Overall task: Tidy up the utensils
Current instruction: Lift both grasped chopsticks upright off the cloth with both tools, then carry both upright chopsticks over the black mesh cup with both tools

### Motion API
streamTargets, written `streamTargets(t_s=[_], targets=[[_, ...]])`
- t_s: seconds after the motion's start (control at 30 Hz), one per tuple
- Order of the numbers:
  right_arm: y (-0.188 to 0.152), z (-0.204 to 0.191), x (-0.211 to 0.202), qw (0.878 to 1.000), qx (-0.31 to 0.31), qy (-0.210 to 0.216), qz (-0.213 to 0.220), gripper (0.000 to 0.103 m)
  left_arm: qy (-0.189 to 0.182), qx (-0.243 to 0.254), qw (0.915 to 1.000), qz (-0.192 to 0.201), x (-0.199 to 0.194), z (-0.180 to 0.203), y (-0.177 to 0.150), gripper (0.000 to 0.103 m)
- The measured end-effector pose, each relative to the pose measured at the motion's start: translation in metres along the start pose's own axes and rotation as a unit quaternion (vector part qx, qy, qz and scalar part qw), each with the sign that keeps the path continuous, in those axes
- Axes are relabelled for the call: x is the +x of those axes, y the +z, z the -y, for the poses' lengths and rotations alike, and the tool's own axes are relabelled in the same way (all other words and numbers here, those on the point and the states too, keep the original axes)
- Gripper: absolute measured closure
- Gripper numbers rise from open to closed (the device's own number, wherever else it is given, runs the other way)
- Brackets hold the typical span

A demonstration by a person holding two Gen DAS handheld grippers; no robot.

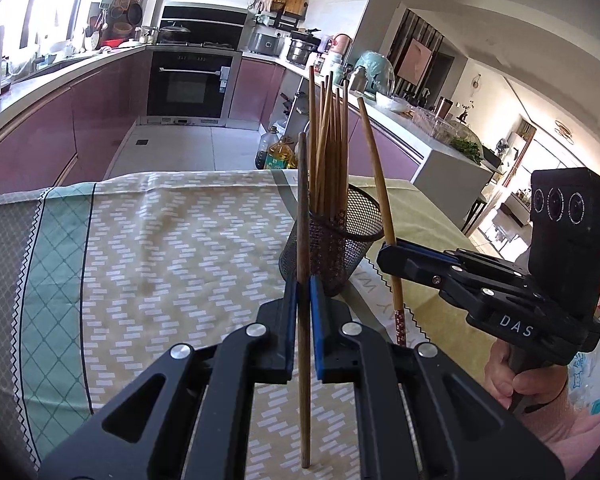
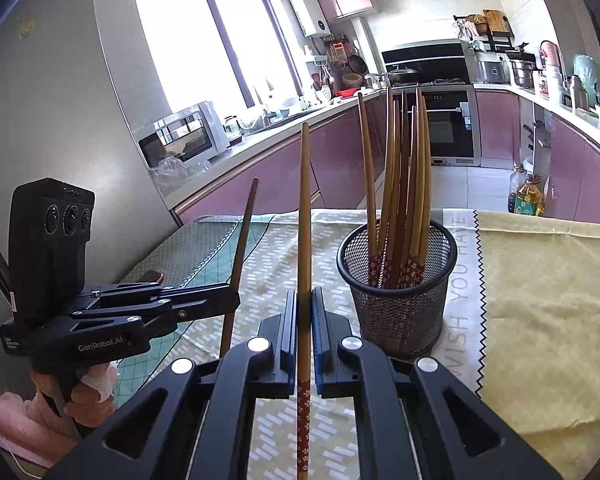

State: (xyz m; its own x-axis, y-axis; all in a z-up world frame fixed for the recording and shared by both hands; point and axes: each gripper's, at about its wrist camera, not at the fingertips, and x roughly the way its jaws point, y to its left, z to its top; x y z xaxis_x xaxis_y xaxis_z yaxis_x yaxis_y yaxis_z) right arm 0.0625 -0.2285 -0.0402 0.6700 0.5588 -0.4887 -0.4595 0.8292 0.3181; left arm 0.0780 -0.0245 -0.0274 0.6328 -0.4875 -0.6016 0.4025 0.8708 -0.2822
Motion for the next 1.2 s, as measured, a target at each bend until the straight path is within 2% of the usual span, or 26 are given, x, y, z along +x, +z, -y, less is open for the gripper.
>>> streamTargets(t_s=[0.67, 1.2], targets=[[0.009, -0.002, -0.006, 1.0, -0.002, -0.005, 0.013, 0.097, -0.008, -0.001, 0.9998, 0.016, -0.009, 0.001, 0.005, 0.096], [0.023, 0.004, -0.009, 0.999, -0.001, -0.019, 0.036, 0.097, -0.034, -0.001, 0.999, 0.03, -0.019, 0.001, 0.018, 0.096]])
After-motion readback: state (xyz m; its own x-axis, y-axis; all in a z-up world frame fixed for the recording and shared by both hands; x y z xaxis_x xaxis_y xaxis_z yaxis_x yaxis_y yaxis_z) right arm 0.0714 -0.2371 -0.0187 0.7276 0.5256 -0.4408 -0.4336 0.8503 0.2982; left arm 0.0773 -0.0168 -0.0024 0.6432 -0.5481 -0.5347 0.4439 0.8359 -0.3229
